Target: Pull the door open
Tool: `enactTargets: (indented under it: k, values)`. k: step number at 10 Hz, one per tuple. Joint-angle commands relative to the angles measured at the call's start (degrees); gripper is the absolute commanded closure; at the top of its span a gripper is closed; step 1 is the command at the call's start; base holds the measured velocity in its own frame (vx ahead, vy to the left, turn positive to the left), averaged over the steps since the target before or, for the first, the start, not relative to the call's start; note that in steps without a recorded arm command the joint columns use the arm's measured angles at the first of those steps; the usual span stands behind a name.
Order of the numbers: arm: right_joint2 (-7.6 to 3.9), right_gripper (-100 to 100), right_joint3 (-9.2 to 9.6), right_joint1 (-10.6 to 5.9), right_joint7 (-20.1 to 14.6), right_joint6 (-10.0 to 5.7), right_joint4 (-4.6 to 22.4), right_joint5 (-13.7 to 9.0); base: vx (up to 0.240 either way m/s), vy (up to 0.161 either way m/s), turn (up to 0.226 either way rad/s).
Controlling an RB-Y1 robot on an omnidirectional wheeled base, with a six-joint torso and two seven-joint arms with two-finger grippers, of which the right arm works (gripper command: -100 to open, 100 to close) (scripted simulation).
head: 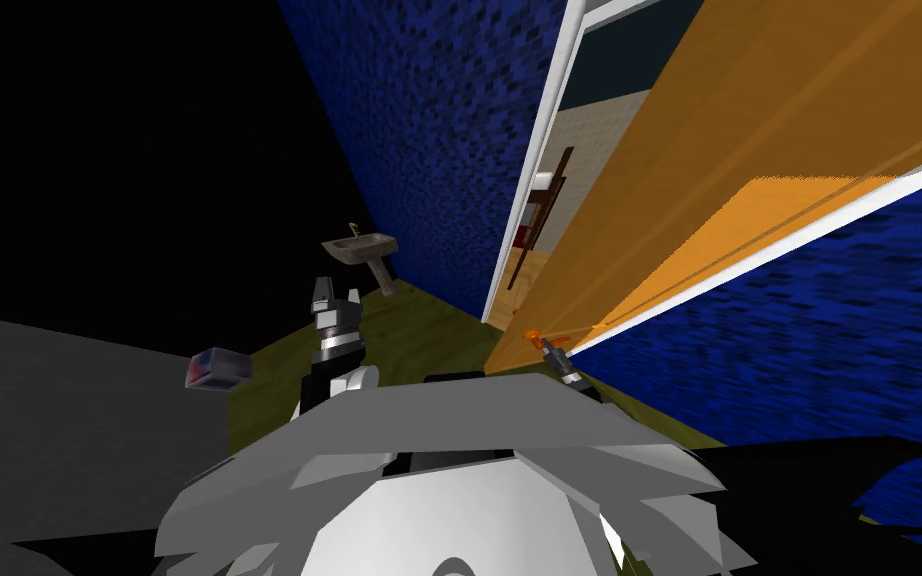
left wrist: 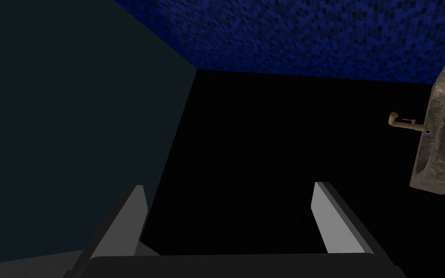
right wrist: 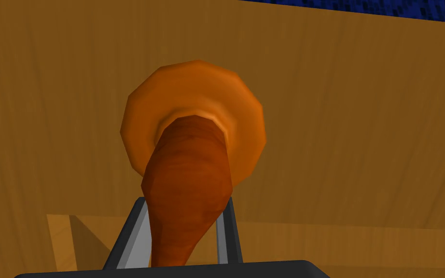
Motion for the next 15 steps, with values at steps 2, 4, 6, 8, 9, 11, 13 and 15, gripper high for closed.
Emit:
enactTargets:
  k: [2, 4, 6, 8, 9, 11, 13, 15]
  values:
    - [-0.49, 100, -0.47, -0.2, -0.03, -1.02, 0.89, 0.21, -0.194, -0.074, 0.136]
    - [-0.23, 100, -0.17, -0.18, -0.22, -0.88, 0.76, 0.42, -0.152, -0.051, 0.076]
    - [-0.34, 100, -0.52, -0.5, -0.32, -1.73, 1.79, 0.94, -0.186, -0.077, 0.19]
    - [-0.48, 100, -0.85, -0.74, -0.38, -2.33, 2.46, 1.31, -0.196, -0.073, 0.161]
    - [-0.56, 100, -1.04, -0.87, -0.42, -2.66, 2.82, 1.5, -0.188, -0.058, 0.148]
    - [-0.71, 100, -1.41, -1.13, -0.49, -3.32, 3.55, 1.9, -0.223, -0.075, 0.149]
    - [-0.85, 100, -1.74, -1.37, -0.56, -3.92, 4.22, 2.27, -0.208, -0.085, 0.167]
    - [-0.97, 100, -2.0, -1.56, -0.61, -4.39, 4.73, 2.55, -0.185, -0.081, 0.116]
